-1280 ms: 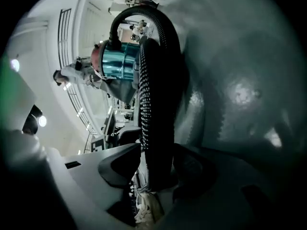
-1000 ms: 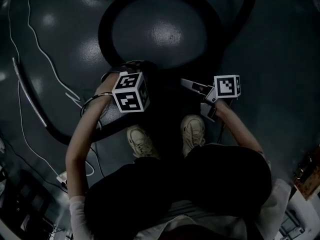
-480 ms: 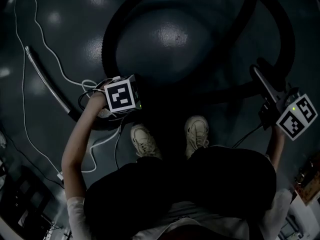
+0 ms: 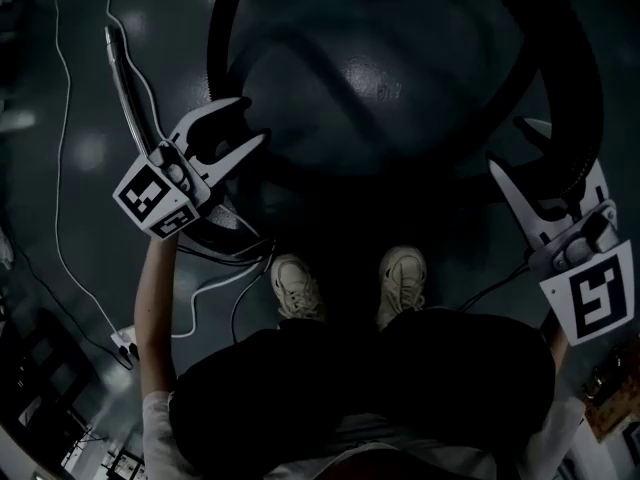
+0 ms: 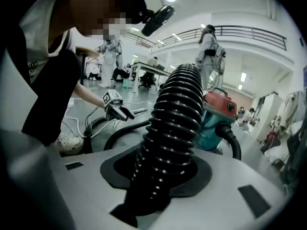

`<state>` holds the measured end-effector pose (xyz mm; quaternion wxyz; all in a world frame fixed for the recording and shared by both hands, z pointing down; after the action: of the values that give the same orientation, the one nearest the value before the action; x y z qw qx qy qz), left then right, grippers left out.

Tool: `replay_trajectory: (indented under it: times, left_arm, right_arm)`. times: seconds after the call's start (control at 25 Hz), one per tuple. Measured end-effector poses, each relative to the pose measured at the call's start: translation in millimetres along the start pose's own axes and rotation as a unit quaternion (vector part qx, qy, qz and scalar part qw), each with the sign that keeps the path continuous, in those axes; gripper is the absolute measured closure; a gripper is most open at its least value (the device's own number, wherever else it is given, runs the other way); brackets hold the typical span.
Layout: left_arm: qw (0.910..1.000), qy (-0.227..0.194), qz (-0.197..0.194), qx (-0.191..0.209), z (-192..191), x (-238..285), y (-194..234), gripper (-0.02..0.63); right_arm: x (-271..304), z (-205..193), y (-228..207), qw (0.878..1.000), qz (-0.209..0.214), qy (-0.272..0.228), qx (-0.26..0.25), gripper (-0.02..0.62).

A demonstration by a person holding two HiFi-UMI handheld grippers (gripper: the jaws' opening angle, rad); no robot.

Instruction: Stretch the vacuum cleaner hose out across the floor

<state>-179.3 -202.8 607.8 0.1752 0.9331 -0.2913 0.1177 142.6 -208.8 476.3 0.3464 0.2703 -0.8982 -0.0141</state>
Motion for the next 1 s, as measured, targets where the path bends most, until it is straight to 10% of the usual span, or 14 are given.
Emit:
replay_trajectory:
  times: [0.12, 0.28, 0.4, 0.56, 0.68, 0.76, 0.8, 0.92, 1.0]
  left_arm:
    - [0.9761, -0.123, 0.147, 0.102, 68.5, -37.8, 1.9, 0.387]
    - [0.8956, -0.126, 0.268, 0.332, 152.0, -55.1, -13.4, 0.385]
    - [0.837, -0.078, 0.277, 0.466, 198.6, -61.2, -46.0, 0.383]
    - [0.7059, 0.022, 0.246, 0.664, 244.2, -53.5, -94.8, 0.383]
    - [0.6489, 0.045, 0.222, 0.727, 275.2, -48.4, -128.0, 0.383]
    - [0.6325, 0.051, 0.228, 0.738, 297.9, -51.8, -156.7, 0.385]
    - [0.6379, 0.043, 0.244, 0.729, 311.8, -54.1, -169.4, 0.385]
    - [0.6889, -0.04, 0.325, 0.647, 367.0, -60.7, -191.5, 0.478]
    - [0.7006, -0.073, 0.389, 0.594, 394.9, -62.1, -191.9, 0.486]
  right_arm:
    - [0.3, 7.0, 7.0, 0.999, 0.003, 0.012, -0.045, 0.426]
    - [-7.5, 34.4, 23.5, 0.985, 0.026, 0.006, -0.168, 0.426]
    - [-19.8, 62.4, 42.7, 0.97, 0.058, 0.011, -0.235, 0.426]
    - [-31.8, 88.2, 50.4, 0.949, 0.047, -0.027, -0.31, 0.426]
    - [-56.1, 126.2, 42.1, 0.915, 0.01, -0.025, -0.402, 0.426]
    - [-92.1, 161.2, 27.4, 0.895, -0.028, -0.024, -0.444, 0.426]
    - [-107.3, 173.6, 18.4, 0.894, -0.048, -0.023, -0.445, 0.426]
    - [-121.2, 187.8, -7.2, 0.923, -0.089, -0.052, -0.371, 0.426]
    - [-126.2, 191.5, -25.7, 0.941, -0.126, -0.16, -0.27, 0.426]
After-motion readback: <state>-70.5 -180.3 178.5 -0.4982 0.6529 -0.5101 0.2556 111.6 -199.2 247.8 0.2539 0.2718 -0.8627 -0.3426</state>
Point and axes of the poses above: the fingertips, and each gripper's own axes: x forward along the fingers, y to its left, z out of its top, the point moved 6 cm from there along -x, backward along the fingers, and after that the axes turned 6 degrees about y, right-handed, at the moved point
